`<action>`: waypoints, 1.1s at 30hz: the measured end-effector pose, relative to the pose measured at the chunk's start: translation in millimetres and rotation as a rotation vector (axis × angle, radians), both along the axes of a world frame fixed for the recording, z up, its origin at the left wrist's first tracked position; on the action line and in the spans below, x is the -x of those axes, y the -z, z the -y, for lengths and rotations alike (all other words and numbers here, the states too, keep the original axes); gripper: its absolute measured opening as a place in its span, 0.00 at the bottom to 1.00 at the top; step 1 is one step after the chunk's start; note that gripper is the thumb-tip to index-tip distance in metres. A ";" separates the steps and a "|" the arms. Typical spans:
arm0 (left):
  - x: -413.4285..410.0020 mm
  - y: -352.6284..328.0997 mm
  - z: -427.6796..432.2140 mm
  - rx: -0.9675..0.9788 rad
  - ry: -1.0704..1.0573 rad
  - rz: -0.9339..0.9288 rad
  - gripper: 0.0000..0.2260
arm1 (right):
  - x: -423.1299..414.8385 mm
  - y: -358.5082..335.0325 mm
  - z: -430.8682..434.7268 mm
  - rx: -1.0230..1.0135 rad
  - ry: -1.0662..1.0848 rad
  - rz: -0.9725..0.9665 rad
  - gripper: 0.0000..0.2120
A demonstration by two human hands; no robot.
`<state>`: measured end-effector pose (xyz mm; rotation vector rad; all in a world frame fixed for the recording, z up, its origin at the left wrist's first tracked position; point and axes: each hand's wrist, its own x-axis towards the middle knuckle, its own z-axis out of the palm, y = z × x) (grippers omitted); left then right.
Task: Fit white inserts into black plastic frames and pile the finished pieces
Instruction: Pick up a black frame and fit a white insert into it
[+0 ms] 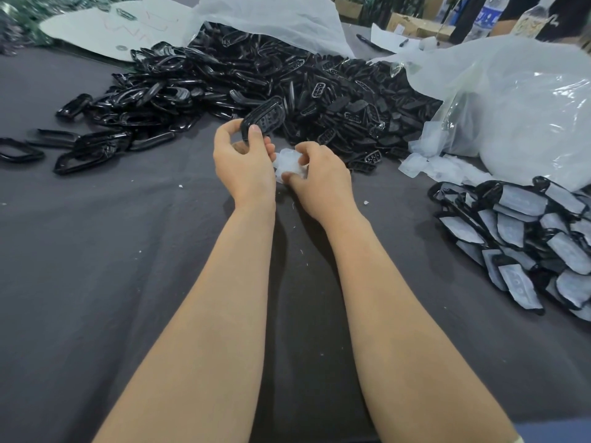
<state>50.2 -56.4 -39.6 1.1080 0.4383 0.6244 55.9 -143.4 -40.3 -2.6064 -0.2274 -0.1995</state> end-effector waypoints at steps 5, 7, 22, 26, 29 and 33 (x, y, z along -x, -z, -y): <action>0.3 -1.0 0.3 -0.006 0.001 -0.006 0.06 | -2.7 0.5 -9.0 0.087 0.074 0.001 0.19; 0.6 -1.2 0.3 -0.007 0.002 -0.009 0.06 | -1.8 0.5 -12.5 0.099 0.095 0.008 0.18; 0.7 -0.5 1.8 -0.027 0.034 0.008 0.07 | -5.6 -7.8 15.3 -0.704 0.190 0.025 0.06; -0.2 -2.2 1.5 -0.027 0.047 0.021 0.05 | -6.2 -10.0 18.0 -1.140 0.196 -0.120 0.08; 0.4 -4.5 2.9 -0.034 0.090 0.031 0.04 | -6.2 -9.4 16.0 -1.250 0.165 -0.167 0.06; 2.1 -5.9 3.2 -0.038 0.154 0.029 0.05 | -6.0 -7.3 14.5 -1.275 0.107 -0.197 0.06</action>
